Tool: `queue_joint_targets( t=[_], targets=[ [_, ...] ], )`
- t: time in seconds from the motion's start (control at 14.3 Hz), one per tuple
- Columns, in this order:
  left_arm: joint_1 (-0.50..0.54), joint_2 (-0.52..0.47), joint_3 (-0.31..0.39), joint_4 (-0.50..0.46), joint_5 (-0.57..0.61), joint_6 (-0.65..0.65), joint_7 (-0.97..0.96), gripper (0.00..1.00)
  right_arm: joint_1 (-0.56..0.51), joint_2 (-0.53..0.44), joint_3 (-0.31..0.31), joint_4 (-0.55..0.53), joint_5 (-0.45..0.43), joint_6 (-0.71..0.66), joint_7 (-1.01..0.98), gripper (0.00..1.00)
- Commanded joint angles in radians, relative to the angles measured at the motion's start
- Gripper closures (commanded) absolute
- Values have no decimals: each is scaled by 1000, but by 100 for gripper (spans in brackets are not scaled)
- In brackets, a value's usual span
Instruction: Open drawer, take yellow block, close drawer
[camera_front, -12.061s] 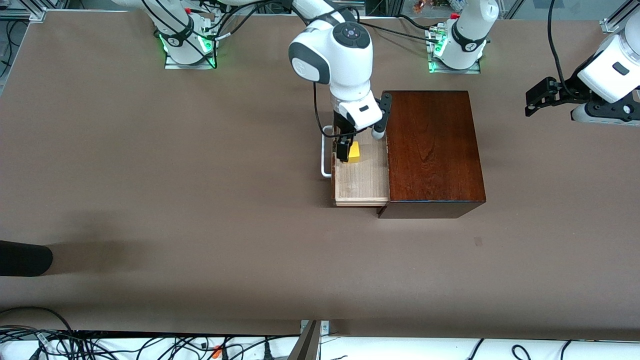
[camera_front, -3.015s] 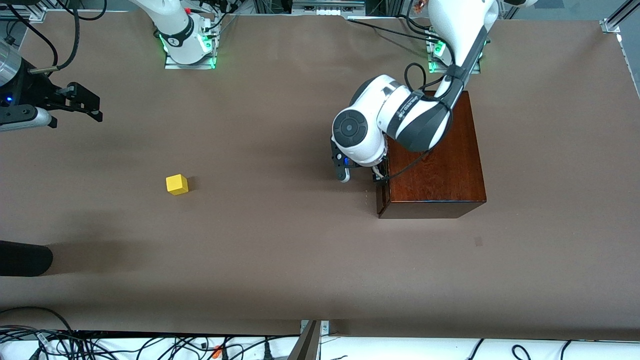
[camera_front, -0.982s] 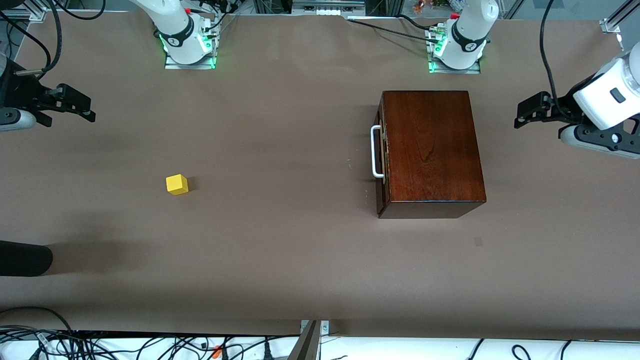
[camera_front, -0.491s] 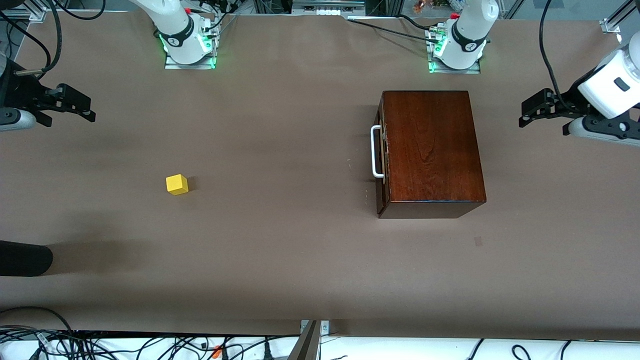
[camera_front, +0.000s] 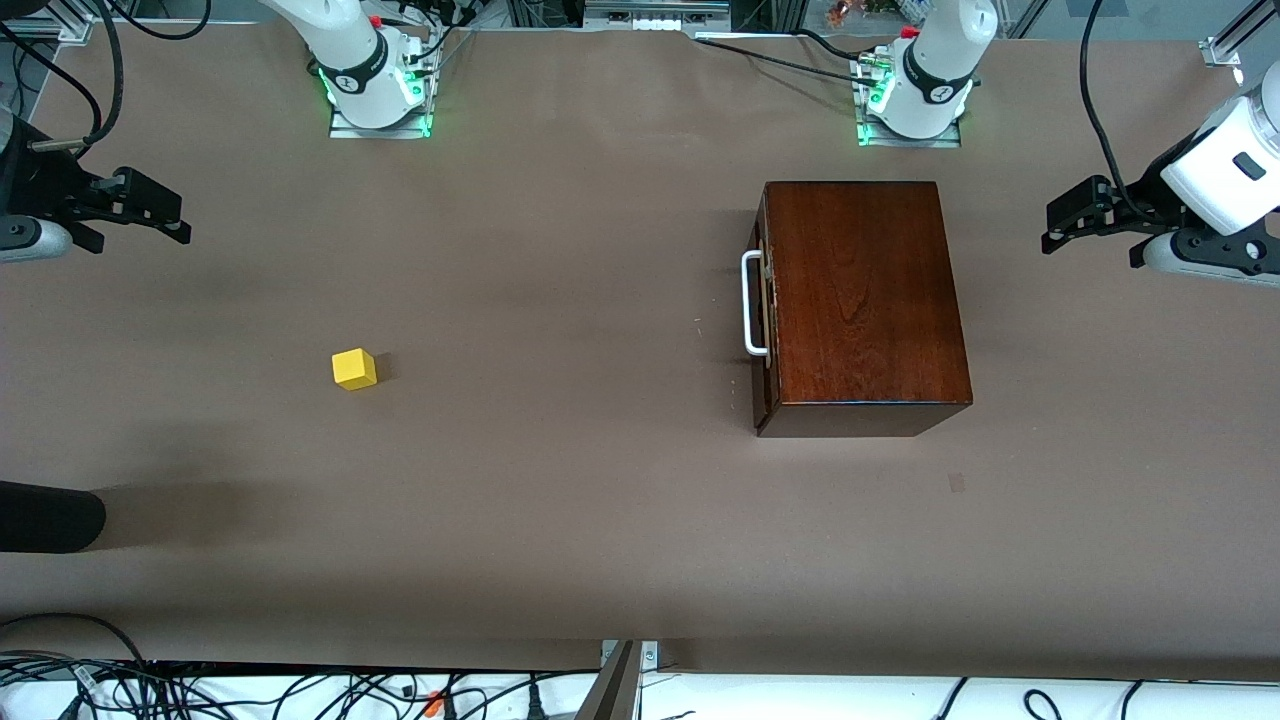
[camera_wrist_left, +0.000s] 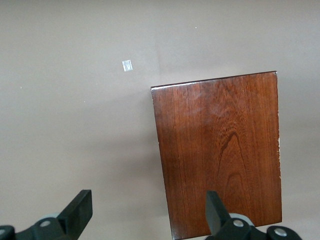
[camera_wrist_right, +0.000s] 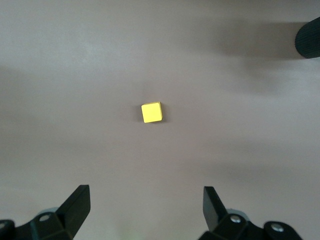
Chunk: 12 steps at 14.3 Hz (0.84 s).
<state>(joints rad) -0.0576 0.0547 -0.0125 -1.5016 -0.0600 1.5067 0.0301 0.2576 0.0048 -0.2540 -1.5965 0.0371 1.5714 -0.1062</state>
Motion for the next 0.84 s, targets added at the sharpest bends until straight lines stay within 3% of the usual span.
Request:
queue_joint_targets(
  t=[0.0,0.28,0.77],
  targets=[
    [-10,-27,14,-23,-4,-5,5,0,-6,7,-2,24,18,-24,2,0],
    [-10,-27,0,-23,86,-28,2,0,-6,7,-2,24,18,-24,2,0],
    [-11,-26,0,-23,91,-28,-7,0,-6,7,-8,24,18,-22,2,0]
  ],
)
